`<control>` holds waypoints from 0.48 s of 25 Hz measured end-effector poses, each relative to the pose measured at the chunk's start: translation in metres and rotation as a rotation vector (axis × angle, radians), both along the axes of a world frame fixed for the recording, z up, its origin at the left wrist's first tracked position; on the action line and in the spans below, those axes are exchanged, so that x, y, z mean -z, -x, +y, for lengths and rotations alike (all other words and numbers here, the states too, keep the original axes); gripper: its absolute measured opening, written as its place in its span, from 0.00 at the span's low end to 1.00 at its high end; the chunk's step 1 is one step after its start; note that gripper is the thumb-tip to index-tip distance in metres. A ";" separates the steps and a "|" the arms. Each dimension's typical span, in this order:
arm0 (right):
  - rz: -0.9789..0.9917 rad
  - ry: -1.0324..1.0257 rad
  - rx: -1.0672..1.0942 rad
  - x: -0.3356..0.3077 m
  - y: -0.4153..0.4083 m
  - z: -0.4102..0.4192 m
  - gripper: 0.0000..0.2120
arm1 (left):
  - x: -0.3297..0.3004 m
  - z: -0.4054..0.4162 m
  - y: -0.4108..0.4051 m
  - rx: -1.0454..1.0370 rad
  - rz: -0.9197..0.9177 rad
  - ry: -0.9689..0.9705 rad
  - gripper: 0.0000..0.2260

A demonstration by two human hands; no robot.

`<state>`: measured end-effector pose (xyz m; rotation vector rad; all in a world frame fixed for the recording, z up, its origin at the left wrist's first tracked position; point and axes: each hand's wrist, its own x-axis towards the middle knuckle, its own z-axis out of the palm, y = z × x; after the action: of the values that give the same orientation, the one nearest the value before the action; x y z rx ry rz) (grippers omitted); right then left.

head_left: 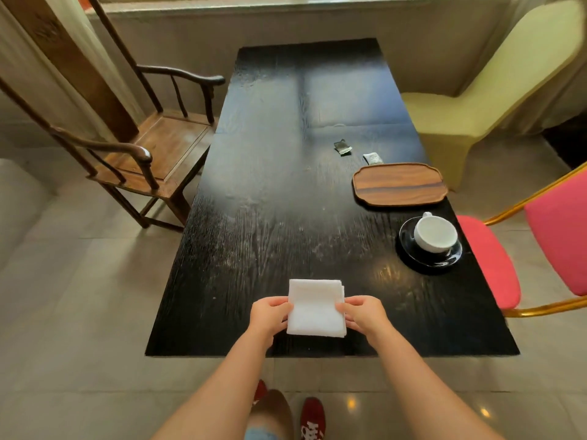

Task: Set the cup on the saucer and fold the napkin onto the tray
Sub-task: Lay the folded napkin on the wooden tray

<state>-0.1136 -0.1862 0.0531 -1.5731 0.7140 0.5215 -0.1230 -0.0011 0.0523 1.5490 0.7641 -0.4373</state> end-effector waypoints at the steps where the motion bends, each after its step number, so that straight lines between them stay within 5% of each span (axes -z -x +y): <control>1: 0.000 0.012 0.005 -0.002 -0.002 -0.004 0.06 | -0.001 -0.003 -0.003 0.008 0.000 0.002 0.09; 12: 0.050 0.080 0.021 -0.017 -0.047 -0.023 0.09 | 0.001 -0.017 -0.066 0.120 0.168 0.170 0.12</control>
<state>-0.0663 -0.2091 0.0704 -1.6296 0.7968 0.5238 -0.0568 -0.0177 0.0517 1.4150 0.7443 -0.7112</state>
